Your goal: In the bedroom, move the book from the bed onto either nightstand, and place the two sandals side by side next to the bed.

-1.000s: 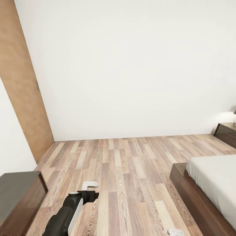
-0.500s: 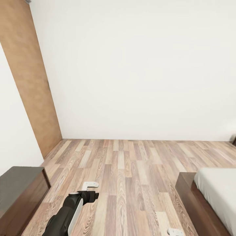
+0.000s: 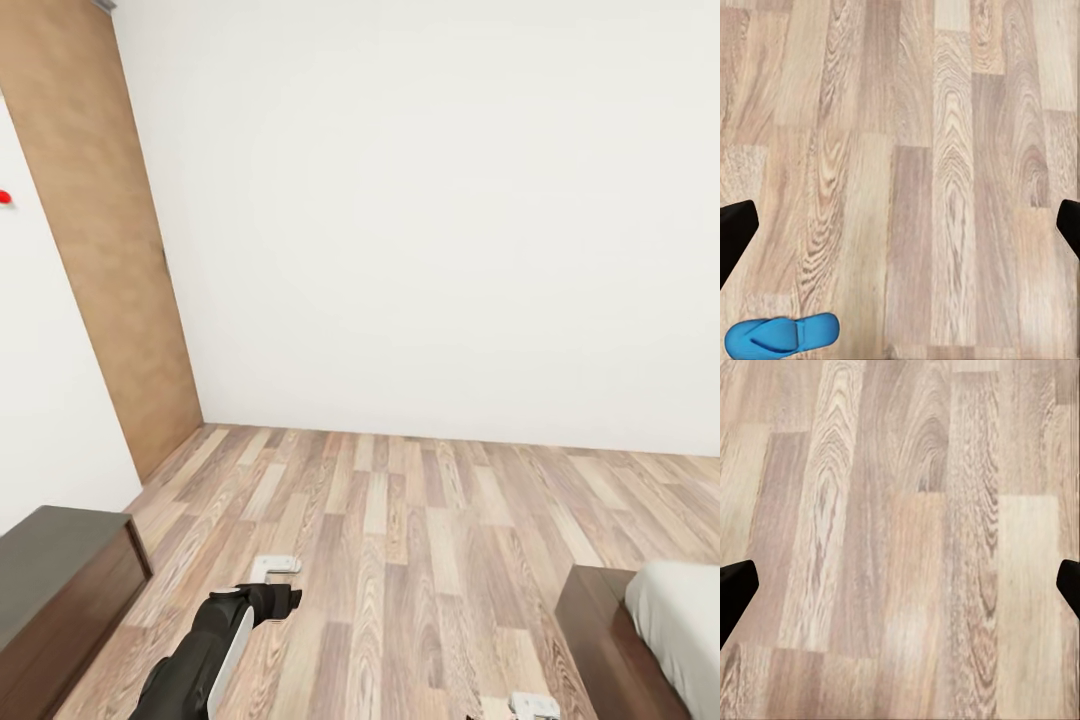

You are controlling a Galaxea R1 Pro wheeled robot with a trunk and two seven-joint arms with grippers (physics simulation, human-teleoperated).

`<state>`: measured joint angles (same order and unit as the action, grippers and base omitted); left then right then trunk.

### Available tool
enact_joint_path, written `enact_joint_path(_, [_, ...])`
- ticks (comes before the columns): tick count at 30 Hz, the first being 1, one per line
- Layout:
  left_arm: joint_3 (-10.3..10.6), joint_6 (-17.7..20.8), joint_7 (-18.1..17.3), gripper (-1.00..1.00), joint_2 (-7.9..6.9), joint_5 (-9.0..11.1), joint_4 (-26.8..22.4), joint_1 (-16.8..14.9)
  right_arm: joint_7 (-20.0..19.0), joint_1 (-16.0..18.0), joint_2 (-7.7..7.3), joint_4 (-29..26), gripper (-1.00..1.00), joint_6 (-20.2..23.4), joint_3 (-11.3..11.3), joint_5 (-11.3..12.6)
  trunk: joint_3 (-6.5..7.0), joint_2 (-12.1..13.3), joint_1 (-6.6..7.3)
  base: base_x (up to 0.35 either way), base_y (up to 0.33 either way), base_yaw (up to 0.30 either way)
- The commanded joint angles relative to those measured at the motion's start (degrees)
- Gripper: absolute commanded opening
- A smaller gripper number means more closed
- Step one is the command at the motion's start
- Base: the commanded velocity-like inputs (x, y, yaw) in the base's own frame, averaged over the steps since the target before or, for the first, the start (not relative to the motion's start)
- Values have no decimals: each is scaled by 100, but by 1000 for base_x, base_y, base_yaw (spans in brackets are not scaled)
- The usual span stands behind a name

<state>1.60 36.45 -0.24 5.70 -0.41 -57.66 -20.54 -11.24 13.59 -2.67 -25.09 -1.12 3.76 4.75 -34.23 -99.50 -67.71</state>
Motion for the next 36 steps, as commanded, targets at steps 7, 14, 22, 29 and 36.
enact_joint_path(7, [-7, 21, -3, 100, 15, 3, -8, -3, -22, 4, -9, -94, 100, -689, 35, 27, -6, -3, -2, 133, -295, 8])
enact_joint_path(14, [-9, 6, -9, 100, 11, 6, 53, -3, 7, 8, -7, -485, 100, -776, -289, 29, -6, -3, -2, 109, -303, 0])
enact_joint_path(22, [-1, -551, -8, 100, 13, 0, 433, -3, 16, 0, -4, -405, 100, -980, -723, 48, -6, -3, -2, 286, -133, 0])
enact_joint_path(29, [-2, -609, -11, 100, 12, 4, 453, -3, 16, -5, -4, -392, 100, -995, -752, 52, -6, -3, -2, 330, -6, 0])
enact_joint_path(36, [-2, -612, -5, 100, 12, 0, 453, -3, 17, -5, -1, -392, 100, -995, -754, 52, -6, -3, -2, 320, -65, 0])
